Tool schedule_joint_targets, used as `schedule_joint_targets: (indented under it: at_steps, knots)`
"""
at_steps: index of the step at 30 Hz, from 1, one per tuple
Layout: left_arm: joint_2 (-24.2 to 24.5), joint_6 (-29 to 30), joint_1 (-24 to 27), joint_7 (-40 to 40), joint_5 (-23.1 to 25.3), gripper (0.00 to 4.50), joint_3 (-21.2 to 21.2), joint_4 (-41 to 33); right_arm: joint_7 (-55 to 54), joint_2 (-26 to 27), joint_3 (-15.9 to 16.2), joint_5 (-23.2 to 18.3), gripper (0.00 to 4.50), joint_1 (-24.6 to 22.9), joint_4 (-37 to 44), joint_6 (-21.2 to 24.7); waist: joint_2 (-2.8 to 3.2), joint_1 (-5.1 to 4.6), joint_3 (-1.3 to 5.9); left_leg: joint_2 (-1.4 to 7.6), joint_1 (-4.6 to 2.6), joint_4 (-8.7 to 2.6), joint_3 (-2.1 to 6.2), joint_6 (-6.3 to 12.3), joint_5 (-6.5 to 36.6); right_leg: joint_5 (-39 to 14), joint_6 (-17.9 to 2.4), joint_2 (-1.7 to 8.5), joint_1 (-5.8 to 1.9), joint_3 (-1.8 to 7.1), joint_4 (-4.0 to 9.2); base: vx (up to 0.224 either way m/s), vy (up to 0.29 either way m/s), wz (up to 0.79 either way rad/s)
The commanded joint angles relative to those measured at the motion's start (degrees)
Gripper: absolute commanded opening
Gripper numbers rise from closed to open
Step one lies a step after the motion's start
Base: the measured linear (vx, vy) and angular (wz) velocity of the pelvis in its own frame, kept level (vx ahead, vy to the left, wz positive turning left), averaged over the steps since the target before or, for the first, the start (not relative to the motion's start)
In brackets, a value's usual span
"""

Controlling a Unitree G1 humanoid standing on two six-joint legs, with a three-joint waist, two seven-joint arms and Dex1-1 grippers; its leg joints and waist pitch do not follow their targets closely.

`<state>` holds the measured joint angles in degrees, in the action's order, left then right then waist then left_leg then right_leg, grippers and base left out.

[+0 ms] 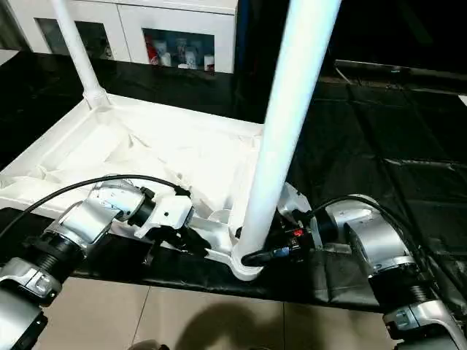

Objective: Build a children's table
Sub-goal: Rotate leg to tighten

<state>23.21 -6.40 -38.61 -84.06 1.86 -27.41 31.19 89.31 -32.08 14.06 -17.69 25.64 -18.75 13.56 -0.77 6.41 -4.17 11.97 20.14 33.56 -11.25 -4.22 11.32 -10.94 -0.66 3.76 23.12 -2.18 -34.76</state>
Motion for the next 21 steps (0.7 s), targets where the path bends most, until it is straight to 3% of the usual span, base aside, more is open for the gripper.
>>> schedule_joint_targets:
  at_steps: [1, 3, 7, 10, 11, 13, 17, 19, 21]
  knots:
    - [-0.1, 2.4, 1.1, 0.8, 1.7, 0.00, -1.2, 1.4, 1.5, 0.7, 0.6, -2.1, 2.14, -1.1, 1.8, 3.0, -0.32, -0.35, 3.50, 1.73, -0.44, -3.56, 0.29, 3.91, 7.4, -3.9, -16.3, 3.82, -2.82, 2.25, 3.10, 0.000, 0.000, 0.00]
    - [-1.5, 5.1, 0.8, 3.1, 1.0, 0.00, 0.0, 1.8, -3.1, 2.7, -1.1, -3.4, 2.11, -2.1, 3.0, 5.5, -0.15, -0.30, 3.40, 1.71, -0.42, -3.66, 0.39, 3.28, 8.3, -6.2, -15.7, 3.88, -2.79, 2.28, 3.32, 0.000, 0.000, 0.00]
    - [-2.9, 7.5, 0.1, 6.0, 0.9, 0.00, 1.0, 3.0, -9.2, 4.9, -2.2, -2.3, 2.11, -2.3, 3.0, 6.1, -0.13, -0.63, 2.98, 1.59, -0.63, -3.97, 0.44, 1.65, 11.5, -14.4, -13.6, 4.00, -2.42, 2.38, 4.29, 0.000, 0.000, 0.00]
    - [-7.6, 12.5, -2.1, 13.6, 0.3, 0.00, 3.9, 6.1, -28.3, 13.2, -4.8, 2.2, 2.09, -1.5, 1.2, 8.2, -0.30, -1.51, 2.75, 1.14, -0.45, -4.22, 0.77, -0.11, 13.2, -22.4, -10.5, 4.03, -2.19, 2.29, 5.11, -0.050, -0.009, -0.04]
    - [-8.8, 13.5, -2.7, 15.6, 0.5, 0.00, 4.3, 6.9, -32.4, 15.5, -5.6, 2.7, 2.06, -1.2, 0.8, 9.0, -0.19, -2.19, 2.57, 0.79, 0.06, -4.71, 1.44, -1.42, 13.7, -28.9, -7.4, 4.23, -2.48, 1.84, 5.60, -0.066, -0.006, -0.10]
    - [-10.6, 14.6, -4.0, 19.6, 1.1, 0.00, 5.1, 8.8, -38.1, 18.5, -6.0, 4.4, 2.03, -0.7, 0.2, 9.5, -0.17, -3.00, 2.57, 0.74, 0.45, -4.99, 1.99, -1.54, 14.6, -31.5, -5.5, 4.31, -2.68, 1.54, 5.95, -0.026, 0.005, -0.09]
    - [-14.2, 16.5, -6.5, 27.9, 2.0, 0.00, 7.0, 12.7, -50.2, 24.7, -7.2, 7.1, 1.99, 1.4, -2.8, 10.3, 0.08, -4.15, 2.63, 0.50, 0.07, -4.92, 2.06, -1.18, 15.4, -28.9, -6.6, 4.05, -2.06, 1.56, 6.17, 0.000, 0.000, 0.00]
    - [-15.6, 17.2, -7.5, 31.0, 2.4, 0.00, 8.1, 14.2, -55.4, 27.3, -8.3, 8.1, 1.98, 2.4, -4.2, 10.5, 0.07, -4.23, 2.70, 0.49, 0.07, -4.98, 2.23, -0.72, 15.1, -27.2, -7.2, 4.05, -2.23, 1.55, 6.20, 0.000, 0.000, 0.00]
    - [-17.7, 18.0, -9.2, 36.6, 3.3, 0.00, 10.0, 16.6, -63.3, 31.7, -10.1, 9.5, 1.98, 4.3, -7.0, 9.8, 0.22, -4.48, 2.72, 0.46, -0.13, -5.05, 2.14, -0.53, 15.4, -24.3, -8.6, 3.93, -1.93, 1.73, 6.05, 0.000, 0.000, 0.00]
